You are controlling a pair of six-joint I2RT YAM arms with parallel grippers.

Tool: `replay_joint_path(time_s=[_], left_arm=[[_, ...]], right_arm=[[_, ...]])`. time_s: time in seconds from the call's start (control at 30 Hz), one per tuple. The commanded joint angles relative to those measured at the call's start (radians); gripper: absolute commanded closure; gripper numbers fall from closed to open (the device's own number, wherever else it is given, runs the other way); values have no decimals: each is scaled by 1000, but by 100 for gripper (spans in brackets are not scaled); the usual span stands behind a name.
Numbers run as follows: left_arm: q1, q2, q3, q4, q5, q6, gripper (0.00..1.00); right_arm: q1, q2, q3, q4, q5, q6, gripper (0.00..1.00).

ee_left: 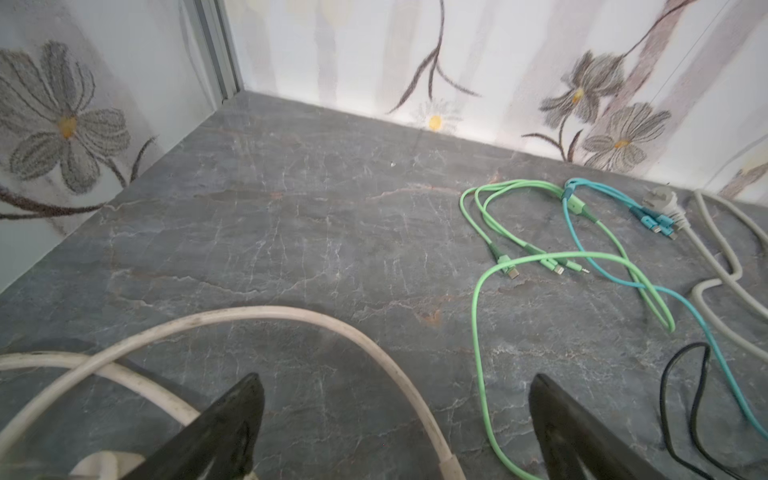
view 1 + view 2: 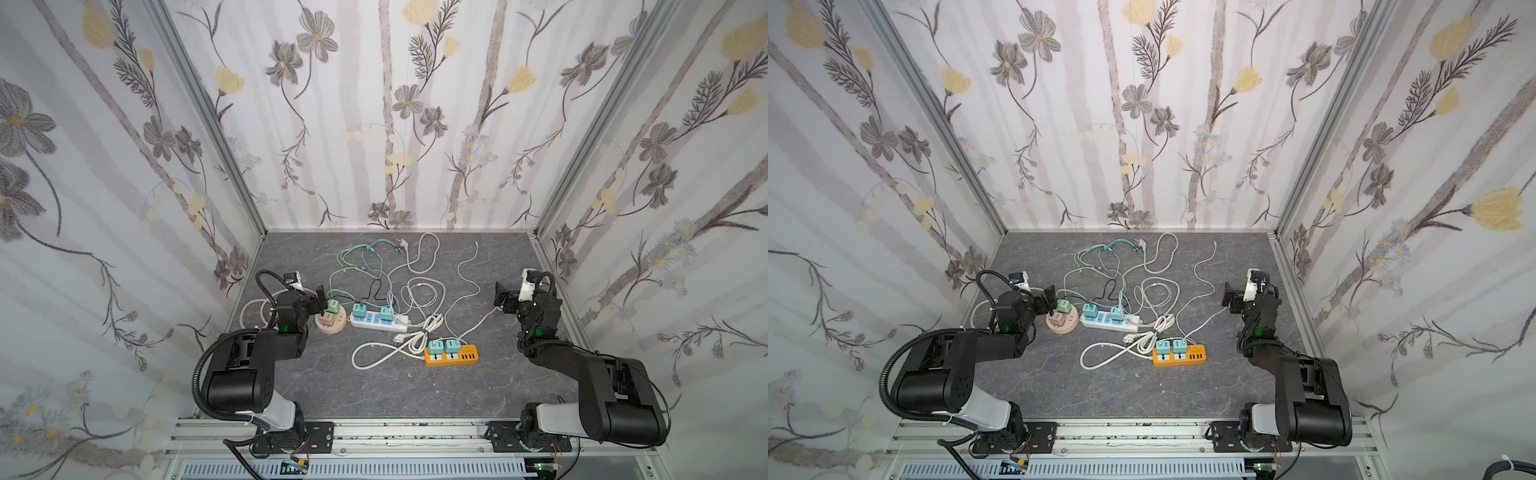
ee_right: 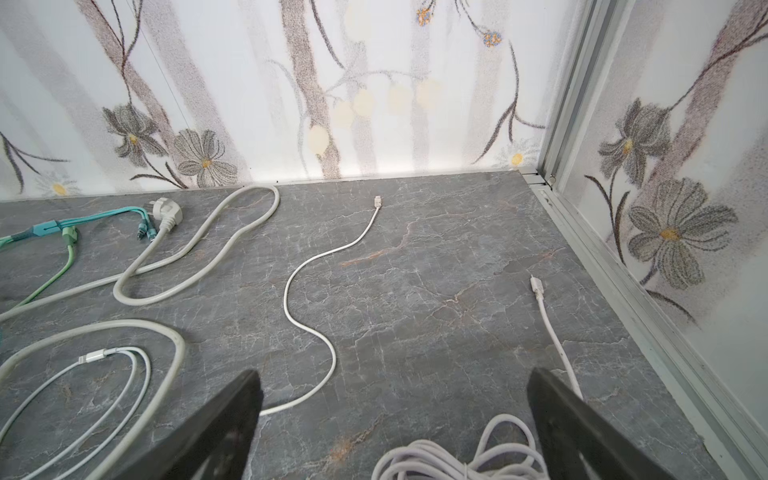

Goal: Insert the plug

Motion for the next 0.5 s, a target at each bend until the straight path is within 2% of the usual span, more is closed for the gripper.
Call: replay_joint_path(time_s=[0.0,0.17,0.47], left_arm=[[-6,12,-24,34,-109,26,0],[-46,15,-20,31,-232,38,0],[-51,12,-22,33,-267,31,0]], right_arm=[[-1,2,6,29,9,-15,1],[0,2,6,29,9,-14,1],[2,2,8,27,10,-16,1]])
